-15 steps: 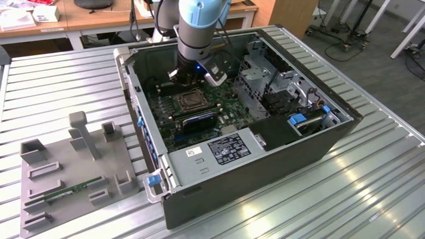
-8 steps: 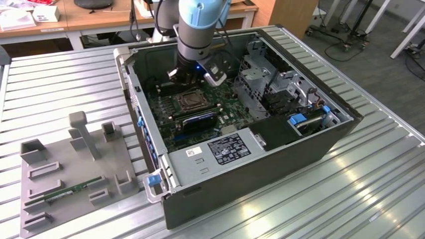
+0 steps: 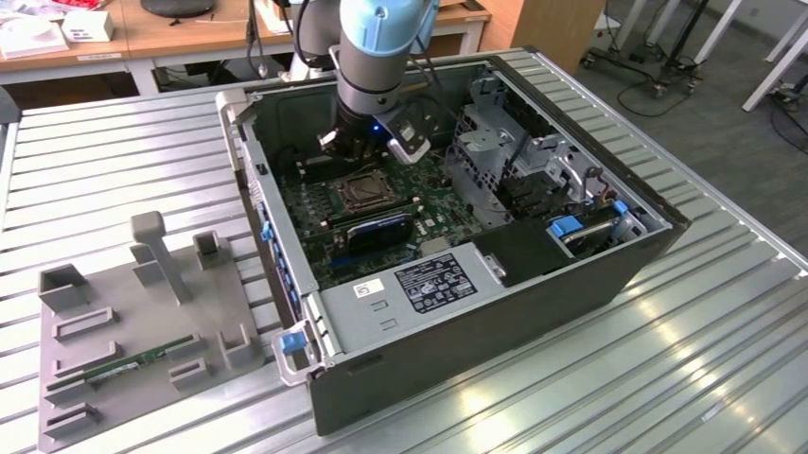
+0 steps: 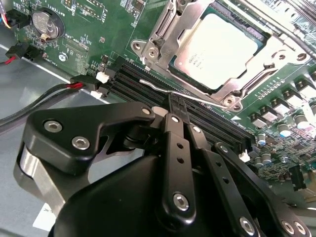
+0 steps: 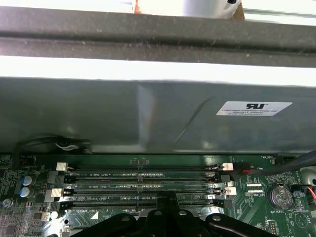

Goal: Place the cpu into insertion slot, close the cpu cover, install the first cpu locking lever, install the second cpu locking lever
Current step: 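Install the first cpu locking lever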

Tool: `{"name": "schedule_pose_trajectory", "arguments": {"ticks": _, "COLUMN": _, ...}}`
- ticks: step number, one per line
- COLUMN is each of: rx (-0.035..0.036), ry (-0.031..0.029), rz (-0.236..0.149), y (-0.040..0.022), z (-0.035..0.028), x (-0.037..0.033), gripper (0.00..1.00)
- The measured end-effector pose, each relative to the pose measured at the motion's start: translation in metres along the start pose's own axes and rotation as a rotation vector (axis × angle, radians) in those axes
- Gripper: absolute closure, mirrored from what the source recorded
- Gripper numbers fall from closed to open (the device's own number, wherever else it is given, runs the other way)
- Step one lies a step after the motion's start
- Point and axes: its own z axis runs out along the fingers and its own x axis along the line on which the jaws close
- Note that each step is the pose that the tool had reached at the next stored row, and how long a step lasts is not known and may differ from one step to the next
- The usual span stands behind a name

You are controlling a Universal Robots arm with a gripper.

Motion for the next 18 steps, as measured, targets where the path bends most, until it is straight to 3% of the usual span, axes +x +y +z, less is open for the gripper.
{"name": "schedule_pose_trajectory", "arguments": {"ticks": 5, "rx": 0.0003, "ry": 0.0001, "rz": 0.0, "y": -0.0005, "z": -0.0004, "x": -0.0003, "gripper": 0.89}}
{"name": "schedule_pose_trajectory", "arguments": {"ticks": 11, "rx": 0.0189, "ry": 0.0042, "rz": -0.011, "y": -0.0005, "z": -0.0003, "x": -0.0006, "gripper": 0.89}}
{"name": "schedule_pose_trajectory", "arguments": {"ticks": 18, "rx": 0.0231, "ry": 0.0047, "rz": -0.012, "y": -0.0004, "z": -0.0005, "x": -0.0012, "gripper": 0.89}}
